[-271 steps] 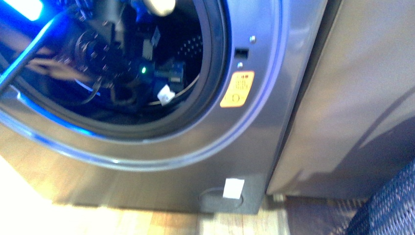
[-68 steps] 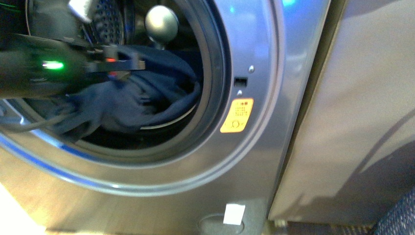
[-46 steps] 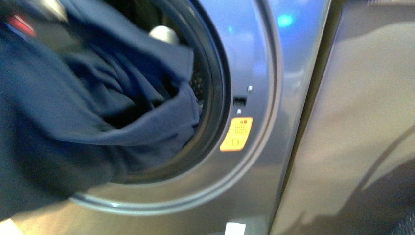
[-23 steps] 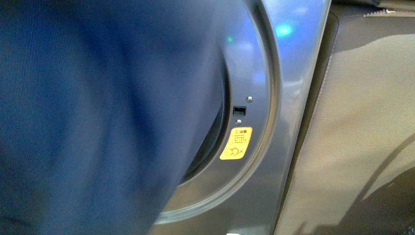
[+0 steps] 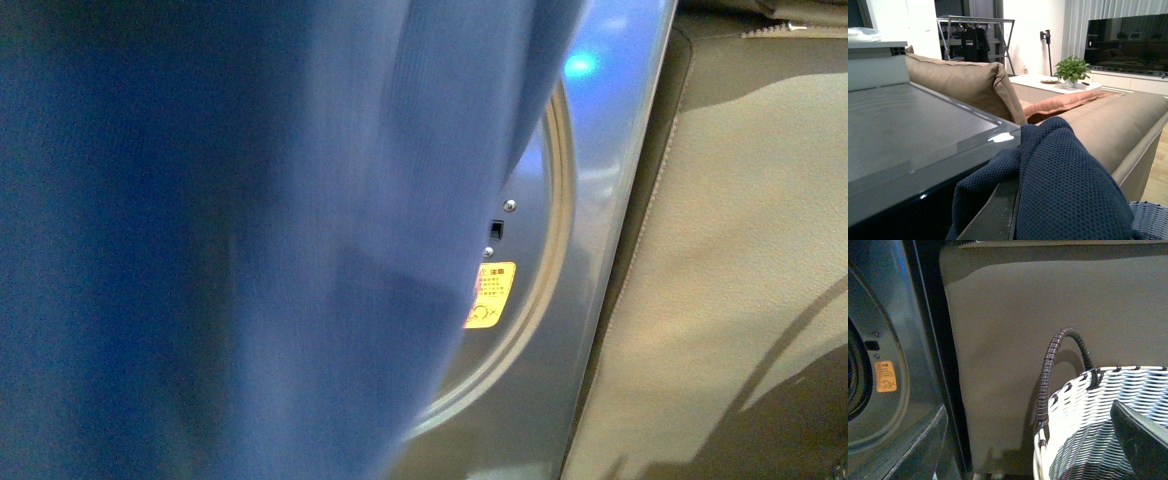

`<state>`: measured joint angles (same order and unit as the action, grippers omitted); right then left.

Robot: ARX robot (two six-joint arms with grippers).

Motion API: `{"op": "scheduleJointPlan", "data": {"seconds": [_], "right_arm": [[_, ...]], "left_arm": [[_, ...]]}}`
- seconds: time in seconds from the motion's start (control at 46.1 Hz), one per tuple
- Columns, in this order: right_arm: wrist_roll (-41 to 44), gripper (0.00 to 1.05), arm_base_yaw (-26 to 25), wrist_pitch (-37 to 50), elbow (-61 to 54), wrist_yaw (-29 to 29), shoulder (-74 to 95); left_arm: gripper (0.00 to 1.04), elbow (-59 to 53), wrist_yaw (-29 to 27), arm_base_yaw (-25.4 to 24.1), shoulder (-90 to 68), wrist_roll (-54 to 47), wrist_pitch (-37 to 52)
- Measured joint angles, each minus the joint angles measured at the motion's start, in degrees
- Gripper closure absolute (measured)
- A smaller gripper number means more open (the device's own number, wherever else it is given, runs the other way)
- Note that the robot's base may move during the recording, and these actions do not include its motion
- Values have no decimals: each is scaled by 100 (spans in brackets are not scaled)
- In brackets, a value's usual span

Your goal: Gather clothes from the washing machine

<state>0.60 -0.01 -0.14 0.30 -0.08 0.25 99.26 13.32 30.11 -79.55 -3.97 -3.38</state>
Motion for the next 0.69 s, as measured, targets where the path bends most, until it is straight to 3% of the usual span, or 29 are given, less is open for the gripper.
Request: {"op": "scheduleJointPlan", "data": {"seconds": [0.282,0.499,0.694], "right_arm": [[0,8,0,0,0,0,0],[0,8,0,0,2,2,0],[0,8,0,0,0,2,0]], "left_arm": [[90,2000,-201,254,-1034,-90,-944],[90,4870,-293,417,-2369,-208,-2522],[90,5490,-306,483,-2765,-208,-2865]]}}
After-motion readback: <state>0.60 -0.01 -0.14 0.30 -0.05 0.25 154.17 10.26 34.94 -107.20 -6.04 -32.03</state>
